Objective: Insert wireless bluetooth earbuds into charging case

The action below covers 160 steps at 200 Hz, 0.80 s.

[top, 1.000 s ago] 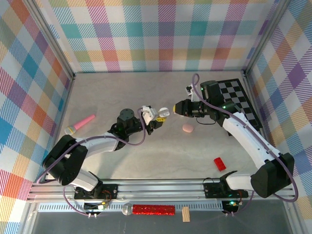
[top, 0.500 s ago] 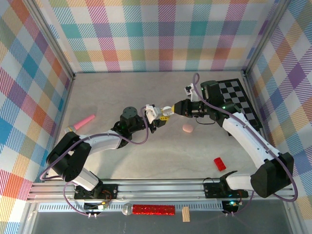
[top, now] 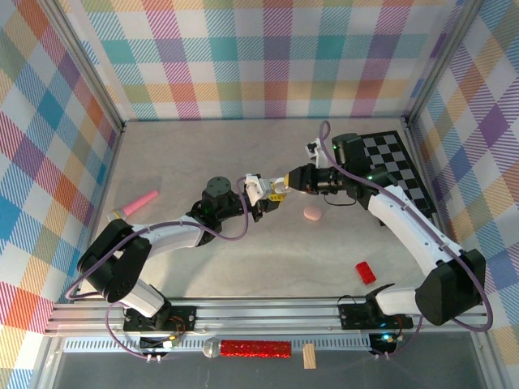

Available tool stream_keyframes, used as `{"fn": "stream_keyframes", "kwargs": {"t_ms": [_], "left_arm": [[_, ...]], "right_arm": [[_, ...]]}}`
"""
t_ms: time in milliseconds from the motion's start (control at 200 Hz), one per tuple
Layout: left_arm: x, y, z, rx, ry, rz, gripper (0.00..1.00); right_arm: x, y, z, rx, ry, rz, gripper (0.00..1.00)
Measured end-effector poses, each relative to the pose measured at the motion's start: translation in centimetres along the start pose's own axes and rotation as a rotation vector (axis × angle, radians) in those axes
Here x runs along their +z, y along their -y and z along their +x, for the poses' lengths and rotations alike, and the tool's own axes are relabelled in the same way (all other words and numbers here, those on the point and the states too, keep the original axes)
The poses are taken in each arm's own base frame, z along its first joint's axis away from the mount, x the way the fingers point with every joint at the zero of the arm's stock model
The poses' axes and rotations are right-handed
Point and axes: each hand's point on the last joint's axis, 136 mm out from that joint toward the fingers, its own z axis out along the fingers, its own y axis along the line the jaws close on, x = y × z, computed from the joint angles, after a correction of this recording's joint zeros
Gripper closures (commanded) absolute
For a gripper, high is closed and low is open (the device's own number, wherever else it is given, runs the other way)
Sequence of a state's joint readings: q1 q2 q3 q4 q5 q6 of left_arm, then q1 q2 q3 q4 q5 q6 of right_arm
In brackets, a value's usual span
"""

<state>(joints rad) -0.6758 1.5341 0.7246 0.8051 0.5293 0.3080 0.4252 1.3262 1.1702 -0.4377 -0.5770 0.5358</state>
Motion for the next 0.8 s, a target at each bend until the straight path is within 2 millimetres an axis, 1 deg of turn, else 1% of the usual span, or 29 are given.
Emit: {"fn": "stream_keyframes", "kwargs": {"t_ms": [105, 215, 465, 545, 635, 800], "left_arm": [[0.0, 0.0, 0.2, -0.006, -0.01, -0.002, 0.96], [0.1, -0.2, 0.0, -0.007, -0.011, -0.006, 0.96], [0.1, -0.3, 0.4, -0.016, -0.03, -0.013, 0.96], [0.2, -0.3, 0.4, -0.017, -0.031, -0.013, 0.96], [0.1, -0.3, 0.5, -0.019, -0.034, -0.013, 0.96], [0.1, -0.3, 0.6, -0.021, -0.037, -0.013, 0.96]], "right_arm": [[0.2, 0.2, 0.1, 0.005, -0.007, 0.0, 0.79], [0.7, 0.8, 0.5, 0.019, -0.025, 0.003, 0.79], [1.1, 1.1, 0.6, 0.026, -0.036, 0.001, 0.78], [1.1, 1.1, 0.6, 0.026, -0.036, 0.002, 0.76], [1.1, 1.1, 0.6, 0.026, -0.036, 0.002, 0.69], [1.1, 1.0, 0.5, 0.024, -0.033, 0.0, 0.68]]}}
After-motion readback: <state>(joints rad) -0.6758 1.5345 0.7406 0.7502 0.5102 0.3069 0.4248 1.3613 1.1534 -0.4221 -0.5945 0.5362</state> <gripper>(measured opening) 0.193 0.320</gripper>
